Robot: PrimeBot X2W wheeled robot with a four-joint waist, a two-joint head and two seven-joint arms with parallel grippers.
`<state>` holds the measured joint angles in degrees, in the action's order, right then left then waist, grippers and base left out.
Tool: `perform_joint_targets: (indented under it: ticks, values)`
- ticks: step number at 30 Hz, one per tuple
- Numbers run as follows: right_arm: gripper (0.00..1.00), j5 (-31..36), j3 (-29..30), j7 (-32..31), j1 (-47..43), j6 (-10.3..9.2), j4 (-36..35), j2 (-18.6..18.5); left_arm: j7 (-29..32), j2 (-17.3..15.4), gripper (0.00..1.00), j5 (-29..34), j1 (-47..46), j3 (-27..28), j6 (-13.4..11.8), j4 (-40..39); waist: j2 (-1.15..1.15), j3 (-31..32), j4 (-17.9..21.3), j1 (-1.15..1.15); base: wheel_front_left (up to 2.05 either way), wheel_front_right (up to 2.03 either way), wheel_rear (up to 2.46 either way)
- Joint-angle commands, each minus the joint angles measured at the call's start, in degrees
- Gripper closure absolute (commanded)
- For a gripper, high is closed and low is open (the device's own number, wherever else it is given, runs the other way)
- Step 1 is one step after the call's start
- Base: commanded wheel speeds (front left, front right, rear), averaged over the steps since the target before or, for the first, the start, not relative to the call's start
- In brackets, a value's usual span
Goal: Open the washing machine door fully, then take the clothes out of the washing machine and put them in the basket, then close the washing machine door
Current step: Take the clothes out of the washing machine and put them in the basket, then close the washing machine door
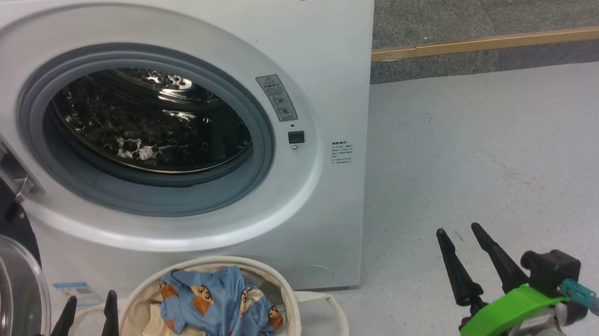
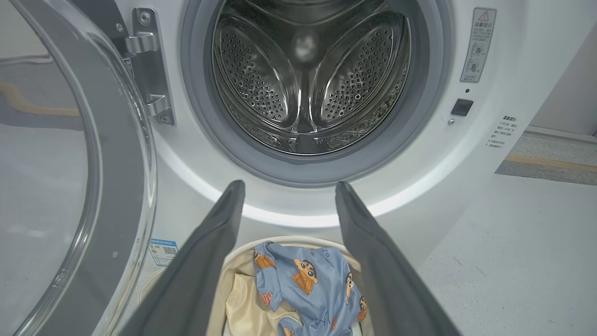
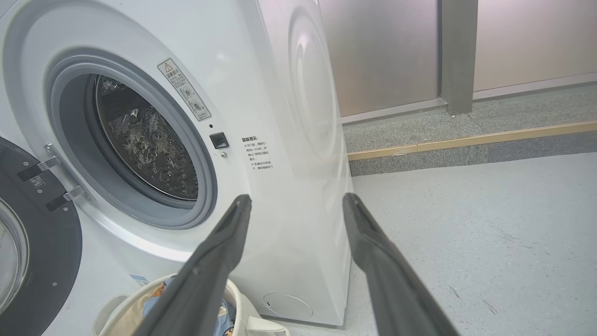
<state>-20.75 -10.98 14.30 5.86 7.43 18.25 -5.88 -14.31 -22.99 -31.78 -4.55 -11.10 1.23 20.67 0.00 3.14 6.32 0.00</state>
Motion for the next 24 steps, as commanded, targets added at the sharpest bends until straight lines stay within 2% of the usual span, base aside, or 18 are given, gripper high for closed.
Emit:
perform_joint_targets:
  ticks: [1, 12, 18, 24]
  values:
    - [0.0, 0.17, -1.32, 0.7, 2.16, 0.06, -1.57, 0.21, -0.69, -1.49, 0.0, 0.36, -3.11, 3.12, 0.12, -1.21, 0.0, -0.06, 0.0, 0.0, 0.0, 0.0, 0.0]
    - [0.0, 0.28, -1.06, 0.7, 2.12, 0.06, -1.6, 0.51, -0.69, -1.28, 0.0, 0.81, -3.48, 3.62, 0.2, -0.5, 0.0, -0.37, -0.18, 0.0, -0.22, 0.09, 0.13]
    - [0.0, 0.29, -1.06, 0.7, 2.02, 0.06, -1.61, 0.64, -0.69, -1.24, 0.0, 1.07, -3.41, 3.74, 0.35, -0.01, 0.0, -0.54, -0.24, 0.0, -1.42, 0.94, 0.47]
    - [0.0, 0.2, -1.01, 0.7, 2.06, 0.06, -1.75, 0.67, -0.62, -1.49, 0.0, 1.43, -3.53, 3.16, 0.37, 0.65, 0.0, -0.73, -0.31, 0.0, -2.16, 1.7, 0.46]
